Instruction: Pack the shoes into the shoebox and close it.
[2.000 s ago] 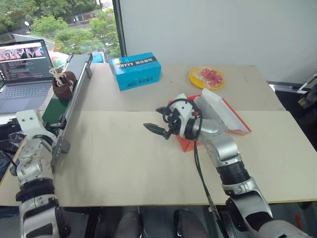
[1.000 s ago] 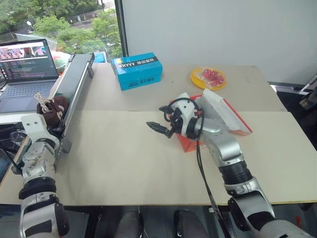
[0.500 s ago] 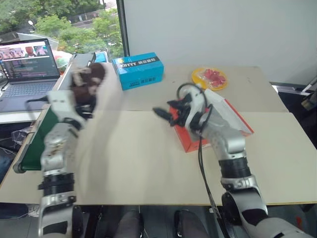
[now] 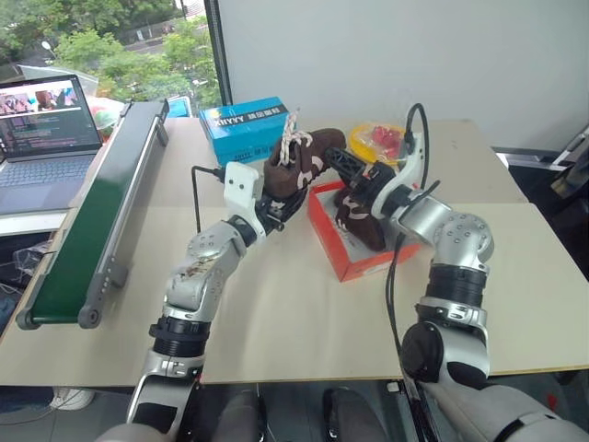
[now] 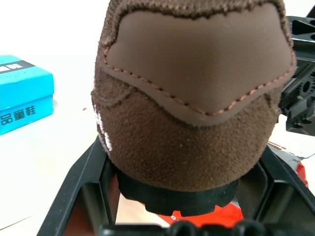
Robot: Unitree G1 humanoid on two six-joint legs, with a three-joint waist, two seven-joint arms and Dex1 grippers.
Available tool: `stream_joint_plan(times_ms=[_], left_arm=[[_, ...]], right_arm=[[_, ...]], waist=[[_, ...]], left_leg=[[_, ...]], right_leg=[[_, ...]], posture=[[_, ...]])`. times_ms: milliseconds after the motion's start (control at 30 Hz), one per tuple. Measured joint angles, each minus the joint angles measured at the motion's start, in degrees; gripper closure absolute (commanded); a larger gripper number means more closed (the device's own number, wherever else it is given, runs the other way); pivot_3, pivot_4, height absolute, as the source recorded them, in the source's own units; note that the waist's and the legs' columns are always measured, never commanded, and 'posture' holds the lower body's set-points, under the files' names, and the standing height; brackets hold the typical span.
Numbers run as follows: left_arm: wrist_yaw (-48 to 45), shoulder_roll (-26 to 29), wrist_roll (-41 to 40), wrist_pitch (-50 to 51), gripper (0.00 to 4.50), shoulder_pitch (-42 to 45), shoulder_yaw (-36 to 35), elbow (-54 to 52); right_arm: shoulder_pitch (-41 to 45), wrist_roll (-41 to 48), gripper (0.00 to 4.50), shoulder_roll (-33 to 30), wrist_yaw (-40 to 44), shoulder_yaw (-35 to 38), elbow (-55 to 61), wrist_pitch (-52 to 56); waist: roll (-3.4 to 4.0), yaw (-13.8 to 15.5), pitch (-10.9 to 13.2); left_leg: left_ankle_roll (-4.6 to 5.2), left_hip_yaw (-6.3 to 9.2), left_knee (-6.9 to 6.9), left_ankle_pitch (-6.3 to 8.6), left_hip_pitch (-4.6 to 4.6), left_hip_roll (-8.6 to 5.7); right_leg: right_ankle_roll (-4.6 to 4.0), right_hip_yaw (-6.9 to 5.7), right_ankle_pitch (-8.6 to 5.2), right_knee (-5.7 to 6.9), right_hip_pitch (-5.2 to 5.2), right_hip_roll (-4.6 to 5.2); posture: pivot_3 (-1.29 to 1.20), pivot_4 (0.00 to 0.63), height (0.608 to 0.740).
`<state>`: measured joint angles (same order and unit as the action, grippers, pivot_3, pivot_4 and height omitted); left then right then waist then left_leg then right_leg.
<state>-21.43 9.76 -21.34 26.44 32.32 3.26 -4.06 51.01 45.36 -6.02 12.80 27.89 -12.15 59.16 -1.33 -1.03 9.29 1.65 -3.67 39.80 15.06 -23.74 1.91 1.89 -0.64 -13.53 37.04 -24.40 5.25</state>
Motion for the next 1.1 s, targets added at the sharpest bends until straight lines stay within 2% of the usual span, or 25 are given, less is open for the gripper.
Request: stream_joint_plan(times_ms=[300, 400, 600, 667, 700, 767, 900, 1000, 1100], left_arm=[[-1.67, -2.58, -0.24, 2.25, 1.96, -1.96, 3.05, -0.85], [-1.76, -2.75, -0.15, 2.3, 1.96, -1.95, 3.42, -1.64], [-2.02, -2.12, -0.24, 2.42, 1.96, -1.58, 2.74, -1.93], [-2.18, -1.62, -0.33, 2.52, 1.0, -1.12, 2.39, -1.92], [-2.43, -1.52, -0.64, 2.71, 0.83, -0.89, 1.91, -1.91], [-3.59, -0.48, -1.89, 3.84, 0.02, -0.85, 0.69, -1.91], [-4.37, 3.06, -4.21, 6.4, 0.0, 0.52, -1.74, -1.95], [-5.32, 6.52, -8.0, 8.29, 0.0, 1.56, -4.01, -3.52], [-6.14, 10.71, -9.73, 8.69, 0.0, 0.83, -4.49, -5.53]], right_arm=[[0.31, 2.09, 0.0, -0.03, -3.2, 1.51, -0.2, -0.68], [0.44, 2.76, 0.78, 0.03, -3.58, 1.7, -0.33, -1.11], [0.52, 3.29, 2.77, 0.17, -4.73, 2.07, -1.17, -2.47], [1.11, 3.31, 3.25, 0.32, -5.1, 2.01, -1.24, -2.8], [1.41, 3.35, 3.41, 0.32, -5.12, 1.95, -1.25, -2.88], [2.2, 3.5, 3.64, 0.22, -5.03, 1.7, -1.25, -3.36], [3.4, 3.13, 3.74, -1.35, -3.37, -0.49, -1.9, -4.57], [8.38, 1.3, 3.81, -5.86, 1.81, -6.49, -4.45, -5.08], [13.4, -6.41, 3.88, -14.92, 13.93, -20.18, -7.85, -11.03]], waist=[[0.0, 0.35, 0.0], [0.0, 0.27, 0.0], [0.01, 0.21, 0.0], [0.01, 0.21, 0.0], [0.01, 0.21, 0.0], [0.01, 0.13, 0.01], [0.04, 0.13, 0.02], [0.05, -0.09, 0.03], [0.05, -0.04, 0.03]], left_leg=[[0.04, 0.0, 0.03, 0.01, -0.04, 0.0], [0.05, 0.01, 0.02, 0.01, -0.03, 0.01], [0.05, 0.0, 0.01, 0.01, -0.03, 0.0], [0.05, 0.01, 0.01, 0.01, -0.03, 0.01], [0.05, 0.01, 0.01, 0.01, -0.03, 0.01], [0.05, 0.01, 0.01, 0.01, -0.02, 0.03], [0.06, 0.01, 0.02, 0.0, -0.04, 0.0], [0.05, 0.01, 0.0, 0.0, -0.05, 0.02], [0.07, 0.01, -0.02, 0.01, -0.04, 0.0]], right_leg=[[0.01, -0.03, 0.0, -0.05, 0.01, 0.01], [0.0, -0.02, 0.0, -0.04, 0.01, -0.01], [0.0, -0.01, 0.0, -0.04, 0.01, 0.0], [0.01, -0.01, 0.0, -0.04, 0.01, 0.0], [0.01, -0.02, 0.0, -0.04, 0.01, 0.0], [0.0, -0.02, 0.0, -0.04, 0.01, -0.02], [0.01, 0.0, 0.0, -0.04, -0.02, 0.0], [0.01, 0.0, 0.0, -0.04, -0.06, -0.03], [0.01, -0.01, -0.01, -0.14, -0.04, -0.02]], posture=[[0.0, 0.15, 0.74], [0.0, 0.15, 0.74], [0.0, 0.15, 0.74], [0.0, 0.15, 0.74], [0.0, 0.15, 0.74], [0.0, 0.15, 0.74], [0.0, 0.15, 0.74], [0.0, 0.15, 0.74], [0.0, 0.15, 0.74]])
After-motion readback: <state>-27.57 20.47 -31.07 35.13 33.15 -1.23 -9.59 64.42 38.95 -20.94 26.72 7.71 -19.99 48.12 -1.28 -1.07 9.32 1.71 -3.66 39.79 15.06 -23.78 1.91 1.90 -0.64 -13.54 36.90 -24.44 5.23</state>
